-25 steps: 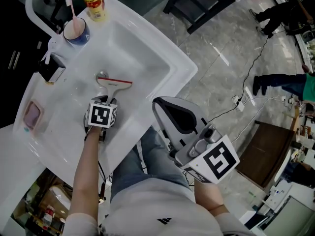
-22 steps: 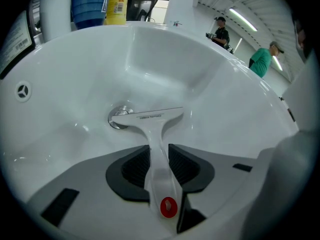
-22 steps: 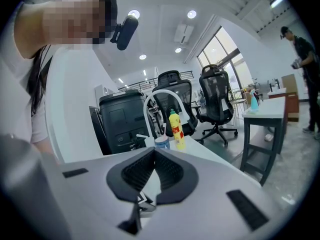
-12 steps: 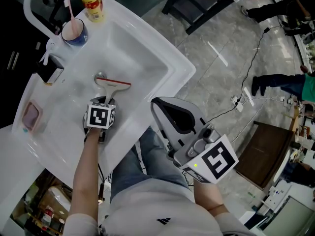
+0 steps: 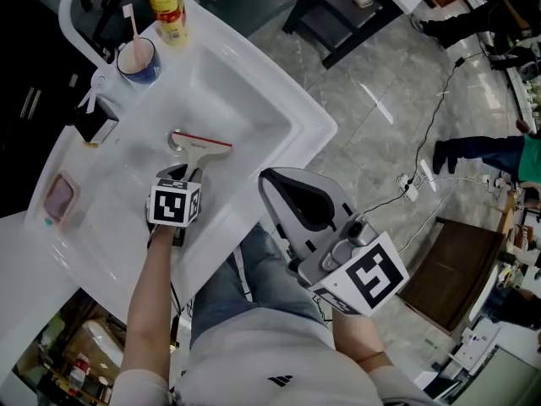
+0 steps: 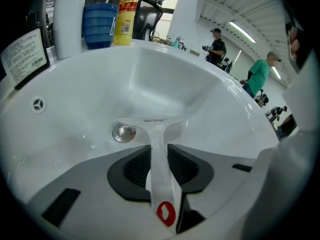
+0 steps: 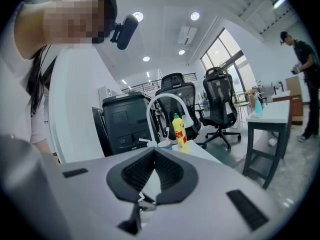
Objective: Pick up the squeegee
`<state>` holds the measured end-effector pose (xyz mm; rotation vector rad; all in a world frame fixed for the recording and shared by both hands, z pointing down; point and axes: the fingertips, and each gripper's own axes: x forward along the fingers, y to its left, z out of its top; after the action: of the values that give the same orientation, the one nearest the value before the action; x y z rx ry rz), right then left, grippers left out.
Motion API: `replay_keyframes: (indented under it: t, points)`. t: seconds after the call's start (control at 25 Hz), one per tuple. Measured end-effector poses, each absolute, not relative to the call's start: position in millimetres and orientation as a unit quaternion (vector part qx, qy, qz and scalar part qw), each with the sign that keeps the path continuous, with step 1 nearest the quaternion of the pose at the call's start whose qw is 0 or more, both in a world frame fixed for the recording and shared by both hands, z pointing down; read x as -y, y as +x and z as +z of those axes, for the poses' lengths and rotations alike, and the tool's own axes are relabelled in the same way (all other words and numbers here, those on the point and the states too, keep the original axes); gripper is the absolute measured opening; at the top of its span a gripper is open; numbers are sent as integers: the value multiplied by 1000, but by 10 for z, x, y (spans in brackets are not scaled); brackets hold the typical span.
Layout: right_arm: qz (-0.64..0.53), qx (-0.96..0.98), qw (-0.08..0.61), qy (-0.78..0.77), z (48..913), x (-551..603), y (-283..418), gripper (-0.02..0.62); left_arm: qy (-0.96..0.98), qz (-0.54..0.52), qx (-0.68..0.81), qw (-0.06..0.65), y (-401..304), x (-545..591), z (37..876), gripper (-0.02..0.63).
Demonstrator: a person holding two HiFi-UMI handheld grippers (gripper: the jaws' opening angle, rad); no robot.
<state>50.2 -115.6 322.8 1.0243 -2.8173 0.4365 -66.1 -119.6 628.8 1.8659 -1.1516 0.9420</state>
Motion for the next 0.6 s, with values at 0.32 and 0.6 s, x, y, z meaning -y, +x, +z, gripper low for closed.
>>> replay_keyframes:
  t: [0.32,0.6]
  points:
    - [136,933,50,329,3133,1164,425,9,741,338,460,354,-648,1264,5991,112]
    - [132,938,49,318,3089,1153,334,9,751,313,469,343,-650,1282,5727,112]
